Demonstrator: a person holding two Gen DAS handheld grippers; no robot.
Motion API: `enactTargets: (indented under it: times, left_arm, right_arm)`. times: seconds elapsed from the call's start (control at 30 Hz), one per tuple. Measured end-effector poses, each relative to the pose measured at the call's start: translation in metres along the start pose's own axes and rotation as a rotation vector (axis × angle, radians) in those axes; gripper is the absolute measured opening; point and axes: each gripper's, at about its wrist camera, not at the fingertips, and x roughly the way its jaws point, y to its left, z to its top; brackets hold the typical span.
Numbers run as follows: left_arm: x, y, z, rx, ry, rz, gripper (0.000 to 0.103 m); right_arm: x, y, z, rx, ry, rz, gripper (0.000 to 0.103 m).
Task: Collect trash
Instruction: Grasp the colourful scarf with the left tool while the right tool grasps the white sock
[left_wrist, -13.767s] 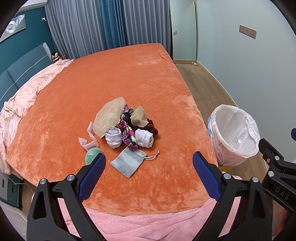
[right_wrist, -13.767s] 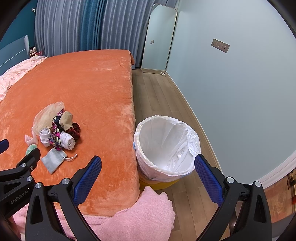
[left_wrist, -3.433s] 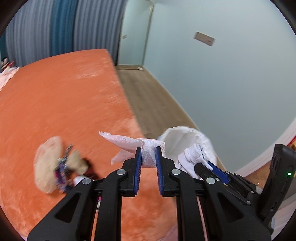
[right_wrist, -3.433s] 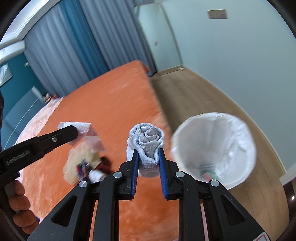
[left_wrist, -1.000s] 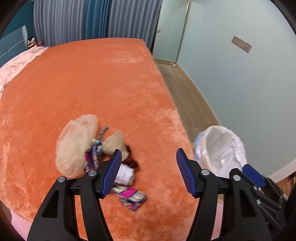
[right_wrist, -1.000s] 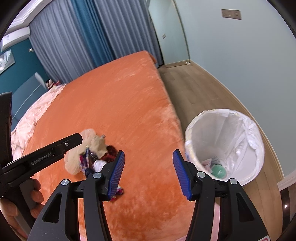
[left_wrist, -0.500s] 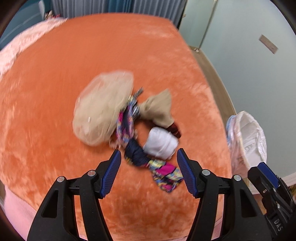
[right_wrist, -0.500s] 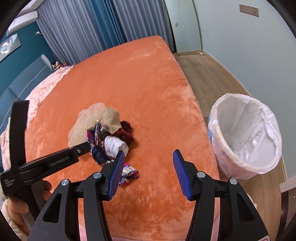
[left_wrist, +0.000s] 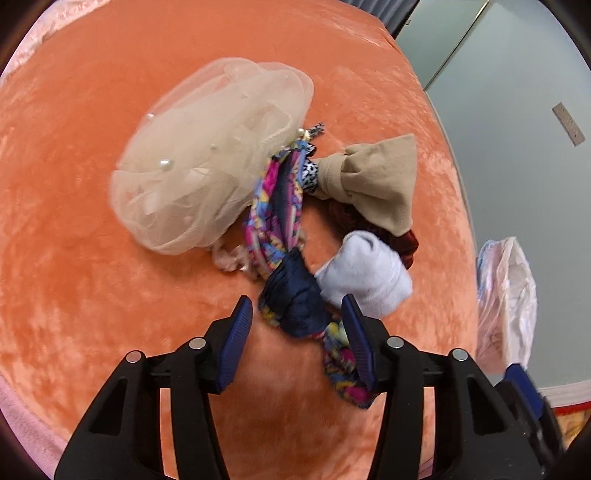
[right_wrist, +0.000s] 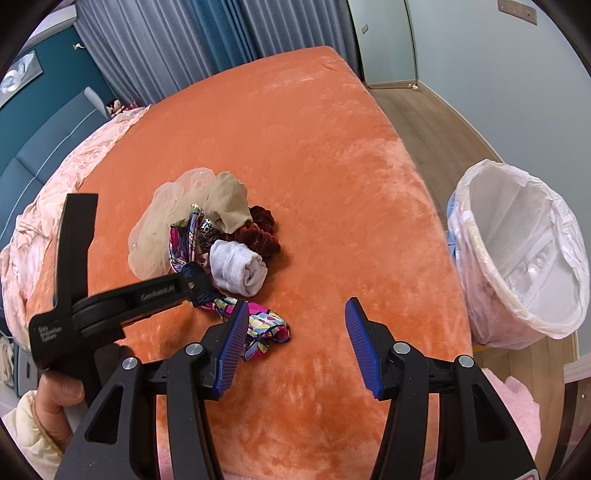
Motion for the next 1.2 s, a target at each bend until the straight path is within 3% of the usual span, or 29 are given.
enactTargets:
  times: [0.1,0.37,0.67,0.73,0.8,0.9,1.0,1.2]
  left_arm:
    - [0.011,0.001,0.005,-0.018,0.025,-0.034,0.028]
    - [-0.006,0.017,0.006,-0.013,-0.002,-0.048,0.024]
    - [-0.035,0.028,0.008,0.051,-0.052,-0.004,0.024]
    - [-0.039,0.029,0.007,0.071,-0.062,0.013,0.024]
    - [-0.039,0.029,0.008,0.074,-0.062,0.012,0.024]
    - [-0.040,0.028,0.008,0.074,-0.060,0.016,0.024]
    - [-0.043,0.024,0.009,0.093,-0.068,0.022,0.024]
    - [-0.063,0.001,0.007,0.150,-0.113,0.020,0.024]
  right_arm:
    - [0.009,0.005,0.003,-0.005,0.012,0.004,0.053]
    - [0.037,0.021,0.011,-0.016,0.051,0.040,0.053]
    - [0.074,0.042,0.026,-0.025,0.080,0.076,0.050]
    - [0.083,0.045,0.028,-0.029,0.087,0.084,0.045]
    - [0.091,0.048,0.029,-0.034,0.103,0.088,0.027]
    - [0.098,0.050,0.027,-0.034,0.114,0.094,0.019]
    - [0.092,0.052,0.027,-0.047,0.108,0.104,0.014]
    - [0.053,0.042,0.034,-0.035,0.027,0.122,0.012]
